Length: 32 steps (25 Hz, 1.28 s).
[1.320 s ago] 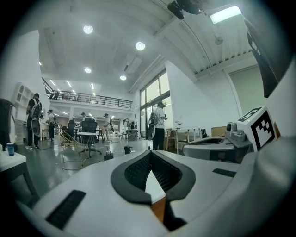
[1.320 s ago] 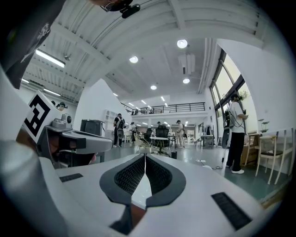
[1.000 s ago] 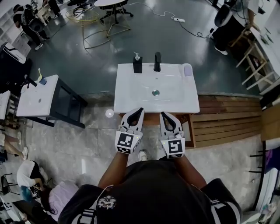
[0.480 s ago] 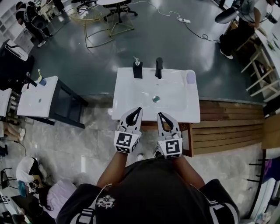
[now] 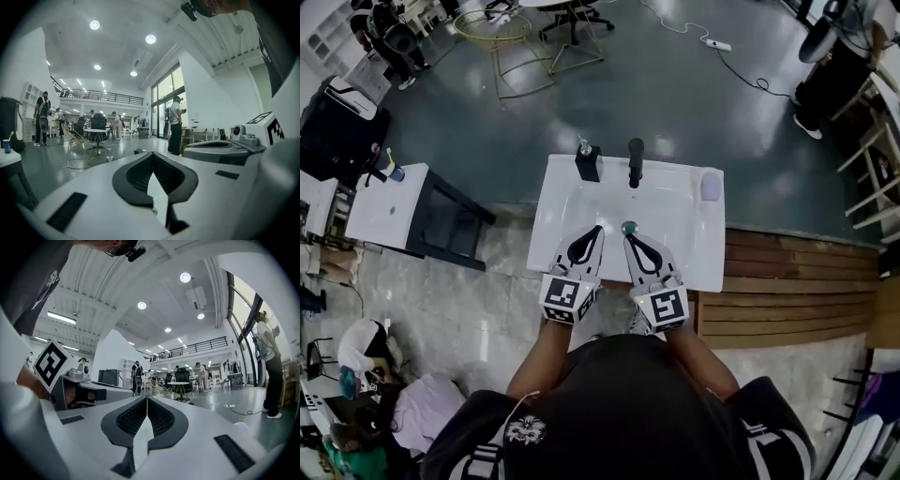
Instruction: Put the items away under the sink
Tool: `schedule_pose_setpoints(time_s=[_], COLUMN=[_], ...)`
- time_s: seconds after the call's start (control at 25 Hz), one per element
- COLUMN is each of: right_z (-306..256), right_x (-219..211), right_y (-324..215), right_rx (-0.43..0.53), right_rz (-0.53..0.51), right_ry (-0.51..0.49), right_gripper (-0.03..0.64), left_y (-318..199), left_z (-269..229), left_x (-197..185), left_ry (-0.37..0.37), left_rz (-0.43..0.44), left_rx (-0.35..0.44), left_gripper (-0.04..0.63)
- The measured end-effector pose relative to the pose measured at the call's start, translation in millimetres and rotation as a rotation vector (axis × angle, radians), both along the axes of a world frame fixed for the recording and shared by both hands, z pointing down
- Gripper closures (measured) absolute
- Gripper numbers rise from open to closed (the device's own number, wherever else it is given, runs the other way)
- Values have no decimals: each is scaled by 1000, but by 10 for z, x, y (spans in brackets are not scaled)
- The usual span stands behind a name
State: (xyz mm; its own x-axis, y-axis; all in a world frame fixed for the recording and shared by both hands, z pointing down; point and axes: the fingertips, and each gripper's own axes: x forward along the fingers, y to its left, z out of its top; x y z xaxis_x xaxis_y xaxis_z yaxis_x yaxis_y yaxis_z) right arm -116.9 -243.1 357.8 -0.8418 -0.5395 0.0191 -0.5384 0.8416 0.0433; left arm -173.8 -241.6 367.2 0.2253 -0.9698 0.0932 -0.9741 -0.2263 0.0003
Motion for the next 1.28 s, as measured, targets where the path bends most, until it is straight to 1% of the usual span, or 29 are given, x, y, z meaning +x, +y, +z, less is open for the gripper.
schedule_pose_setpoints(time_s=[0.08,0.24,0.36,0.48,0.64,0.76,0.88,1.08,1.16,1.28], right_z=[63,142,187,233,281,289,313,466,509,584], right_x=[63,136,160,156,123,54,-22,-242,-303,-388], right_y=[-107,-321,-451,-527,-648,-760,-905,-1016,-1062,-1113], right_rx=[-6,-17,-37,-69,-71,-51,-74,-104,-103,-110], right_rz=[-8,-22,-6,20,42,44,77,81,76,66], right_ry=[19,-13,-15,-11,13,28,33,57,85,121], right_gripper=[592,592,592,592,591,591,592,592,591,591], left_y=[-75,-178,-243,-306,-477,-633,-792,-960,-1040,-1153], left_z=[41,29,63,118,177,210,272,409,477,616], left_x=[13,7,6,-58,-190,-322,-423,-621,-692,-835], left_ry=[4,30,12,15,14,19,12,5,7,11], left_rz=[-29,-73,-80,-91,-99,-106,-94,-90,-108,-157], left_rx=[-11,-15,-26,-40,-44,-43,-52,-68,-69,-80], left_gripper=[588,589,588,588,589,588,588,588,588,583])
